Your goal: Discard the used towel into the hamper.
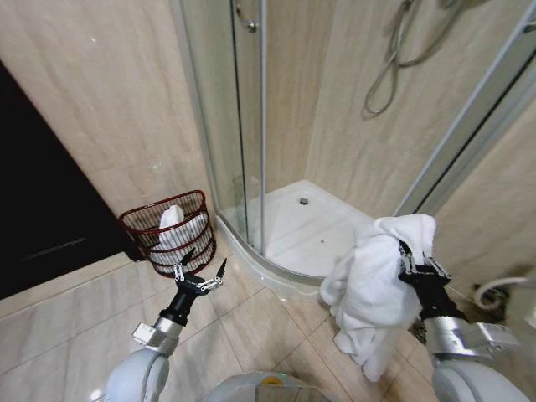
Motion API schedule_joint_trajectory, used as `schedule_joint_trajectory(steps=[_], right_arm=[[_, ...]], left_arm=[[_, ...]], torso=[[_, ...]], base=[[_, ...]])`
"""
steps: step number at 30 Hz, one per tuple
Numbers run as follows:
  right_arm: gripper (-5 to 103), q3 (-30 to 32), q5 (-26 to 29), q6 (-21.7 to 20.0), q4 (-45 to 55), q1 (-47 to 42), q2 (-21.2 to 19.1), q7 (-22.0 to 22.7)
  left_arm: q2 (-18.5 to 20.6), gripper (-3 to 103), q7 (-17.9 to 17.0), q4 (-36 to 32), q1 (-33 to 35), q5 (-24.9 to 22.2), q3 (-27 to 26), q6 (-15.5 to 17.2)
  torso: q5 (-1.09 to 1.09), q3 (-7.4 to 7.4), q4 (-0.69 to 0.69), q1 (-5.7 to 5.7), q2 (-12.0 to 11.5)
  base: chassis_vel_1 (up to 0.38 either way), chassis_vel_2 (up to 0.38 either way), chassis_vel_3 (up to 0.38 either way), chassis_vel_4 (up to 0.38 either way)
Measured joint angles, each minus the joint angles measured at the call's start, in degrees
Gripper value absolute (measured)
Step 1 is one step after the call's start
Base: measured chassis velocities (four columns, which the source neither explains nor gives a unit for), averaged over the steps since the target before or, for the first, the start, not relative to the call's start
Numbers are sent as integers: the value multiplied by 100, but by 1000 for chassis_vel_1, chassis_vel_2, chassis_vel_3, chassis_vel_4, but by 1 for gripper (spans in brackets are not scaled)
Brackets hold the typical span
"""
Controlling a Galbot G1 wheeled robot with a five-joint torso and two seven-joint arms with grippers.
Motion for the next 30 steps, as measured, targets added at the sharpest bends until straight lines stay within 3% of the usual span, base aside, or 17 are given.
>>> schedule_joint_trajectory(steps=[30], right_arm=[[14, -710, -513, -17, 78, 109, 54, -142]], left_arm=[[-90, 100, 171, -85, 105, 55, -88, 93]], torso=[[-3, 0, 1, 0, 0]], base=[[152, 150, -110, -110]])
